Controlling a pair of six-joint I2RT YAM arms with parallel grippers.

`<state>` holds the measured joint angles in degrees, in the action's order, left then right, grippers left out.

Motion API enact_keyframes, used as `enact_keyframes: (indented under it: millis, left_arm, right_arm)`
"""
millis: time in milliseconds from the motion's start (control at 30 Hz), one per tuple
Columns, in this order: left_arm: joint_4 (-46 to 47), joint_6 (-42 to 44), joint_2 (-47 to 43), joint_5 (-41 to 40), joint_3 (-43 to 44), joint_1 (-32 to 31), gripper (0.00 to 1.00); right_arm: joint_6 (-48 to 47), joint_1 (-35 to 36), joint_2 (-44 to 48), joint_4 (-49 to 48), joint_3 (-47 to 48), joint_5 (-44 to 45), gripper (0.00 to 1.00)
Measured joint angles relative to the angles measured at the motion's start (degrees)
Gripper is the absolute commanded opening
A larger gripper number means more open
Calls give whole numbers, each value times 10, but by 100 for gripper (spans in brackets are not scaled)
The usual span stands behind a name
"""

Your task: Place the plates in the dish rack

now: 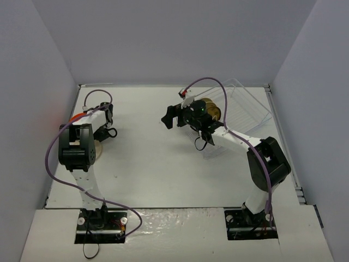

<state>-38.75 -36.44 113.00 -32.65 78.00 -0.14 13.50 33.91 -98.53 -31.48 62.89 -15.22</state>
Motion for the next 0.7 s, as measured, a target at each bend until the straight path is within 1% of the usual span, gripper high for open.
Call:
enact_keyframes:
  millis: [67, 200, 367, 600, 700]
  left_arm:
    - [1, 0, 2, 2, 0, 0, 51]
    - [-1, 1, 9, 6, 10, -1, 42]
    - [-5, 3, 26, 17, 30, -2, 28]
    - [-30, -2, 54, 12, 64, -2, 17]
    - [-32, -2, 56, 11, 65, -2, 5]
  right_arm:
    - [0, 0, -1, 0, 0, 0, 100]
    - [0, 0, -1, 0, 0, 0, 100]
    - [0, 0, -1, 0, -2, 0, 100]
    - [-1, 0, -1, 1, -7, 7, 100]
    - [-1, 0, -1, 2, -7, 11, 100]
